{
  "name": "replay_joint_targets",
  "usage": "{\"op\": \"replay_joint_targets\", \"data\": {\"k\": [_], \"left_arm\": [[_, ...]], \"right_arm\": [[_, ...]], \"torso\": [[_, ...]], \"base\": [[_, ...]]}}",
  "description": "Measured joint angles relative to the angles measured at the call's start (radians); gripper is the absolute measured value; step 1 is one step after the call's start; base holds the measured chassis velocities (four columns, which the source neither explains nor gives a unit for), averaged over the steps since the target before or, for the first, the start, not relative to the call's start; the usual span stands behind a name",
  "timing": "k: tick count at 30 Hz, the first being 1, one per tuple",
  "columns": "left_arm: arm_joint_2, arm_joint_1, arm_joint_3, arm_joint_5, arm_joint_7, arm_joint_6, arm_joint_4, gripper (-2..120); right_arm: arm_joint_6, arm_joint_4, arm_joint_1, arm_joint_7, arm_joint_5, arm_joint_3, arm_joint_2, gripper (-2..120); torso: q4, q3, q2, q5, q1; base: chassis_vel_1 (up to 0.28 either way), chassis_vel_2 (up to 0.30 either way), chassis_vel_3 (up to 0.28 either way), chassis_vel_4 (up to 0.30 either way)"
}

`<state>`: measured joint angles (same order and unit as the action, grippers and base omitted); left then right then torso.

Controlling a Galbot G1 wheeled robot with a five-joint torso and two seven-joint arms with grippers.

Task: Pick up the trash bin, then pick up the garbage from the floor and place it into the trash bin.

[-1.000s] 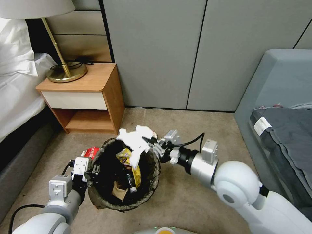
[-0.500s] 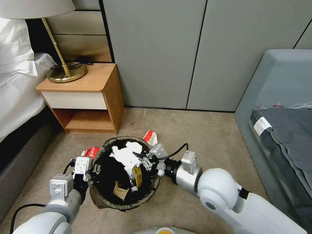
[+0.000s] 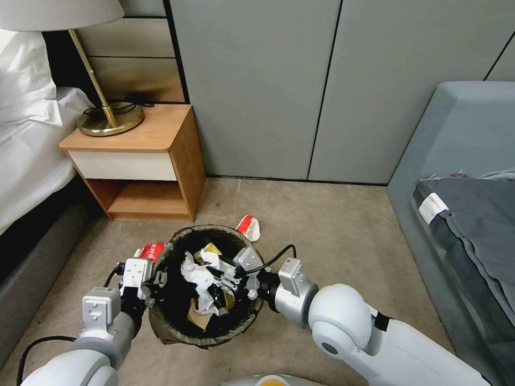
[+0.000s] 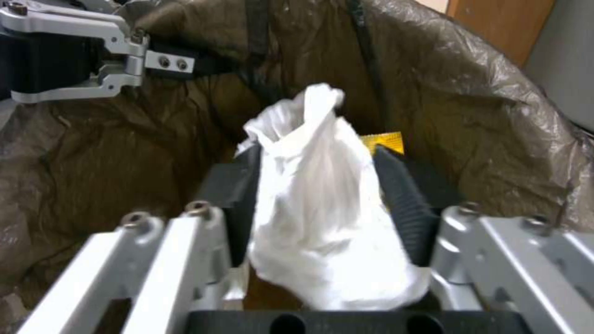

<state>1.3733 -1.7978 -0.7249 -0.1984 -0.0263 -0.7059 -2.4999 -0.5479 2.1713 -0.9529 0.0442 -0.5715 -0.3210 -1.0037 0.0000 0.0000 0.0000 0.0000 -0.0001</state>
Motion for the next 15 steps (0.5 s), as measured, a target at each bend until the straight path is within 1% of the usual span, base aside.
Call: {"op": "replay_joint_targets", "data": {"k": [3,4,5,6,7,8,11,12,13,15], "left_arm": [[0.000,0.002,0.000,-0.001,-0.001,0.000,0.000,3],[0.000,0.002,0.000,-0.001,-0.001,0.000,0.000,3],[-0.001,0.003,-0.001,-0.001,-0.001,0.000,0.000,3],[-0.001,0.004,-0.001,-0.002,-0.002,0.000,0.000,3],[-0.001,0.004,-0.002,-0.002,-0.003,0.000,0.000,3],[-0.001,0.004,-0.002,-0.002,-0.003,0.000,0.000,3],[-0.001,0.006,-0.003,-0.003,-0.005,-0.001,0.000,3],[-0.001,0.006,-0.003,-0.003,-0.005,-0.001,0.000,3],[-0.001,0.006,-0.004,-0.004,-0.005,-0.001,0.000,3],[-0.001,0.007,-0.004,-0.004,-0.006,-0.001,0.000,3]], "right_arm": [[0.000,0.000,0.000,0.002,0.001,-0.002,0.000,65],[0.000,0.000,0.000,0.002,0.001,-0.002,0.000,65],[0.000,0.000,0.001,0.004,0.001,-0.005,0.000,72],[0.000,0.000,0.003,0.005,0.001,-0.006,0.000,76],[0.000,0.000,0.008,0.005,0.001,-0.008,0.001,82],[0.000,0.000,0.008,0.005,0.001,-0.008,0.001,82],[0.000,0.000,0.015,0.005,0.000,-0.010,0.002,96],[0.000,0.000,0.015,0.005,0.000,-0.010,0.002,96],[0.000,0.002,0.015,0.005,0.000,-0.010,0.003,99],[0.000,0.005,0.013,0.005,0.000,-0.010,0.003,100]], "torso": [[0.0000,0.000,0.000,0.0000,0.000],[0.0000,0.000,0.000,0.0000,0.000],[0.0000,0.000,0.000,0.0000,0.000],[-0.0001,0.000,0.000,0.0000,0.000],[0.0000,0.000,0.000,0.0001,0.000],[0.0000,0.000,0.000,0.0001,0.000],[0.0000,0.000,0.000,0.0000,0.000],[0.0000,0.000,0.000,0.0000,0.000],[0.0000,0.000,0.000,0.0000,0.000],[0.0000,0.000,0.000,0.0000,0.000]], "base": [[0.000,0.000,0.000,0.000],[0.000,0.000,0.000,0.000],[0.000,0.000,0.000,0.000],[0.000,0.000,0.000,0.000],[0.000,0.000,0.000,0.000],[0.000,0.000,0.000,0.000],[0.000,0.000,0.000,0.000],[0.000,0.000,0.000,0.000],[0.000,0.000,0.000,0.000],[0.000,0.000,0.000,0.000]]}}
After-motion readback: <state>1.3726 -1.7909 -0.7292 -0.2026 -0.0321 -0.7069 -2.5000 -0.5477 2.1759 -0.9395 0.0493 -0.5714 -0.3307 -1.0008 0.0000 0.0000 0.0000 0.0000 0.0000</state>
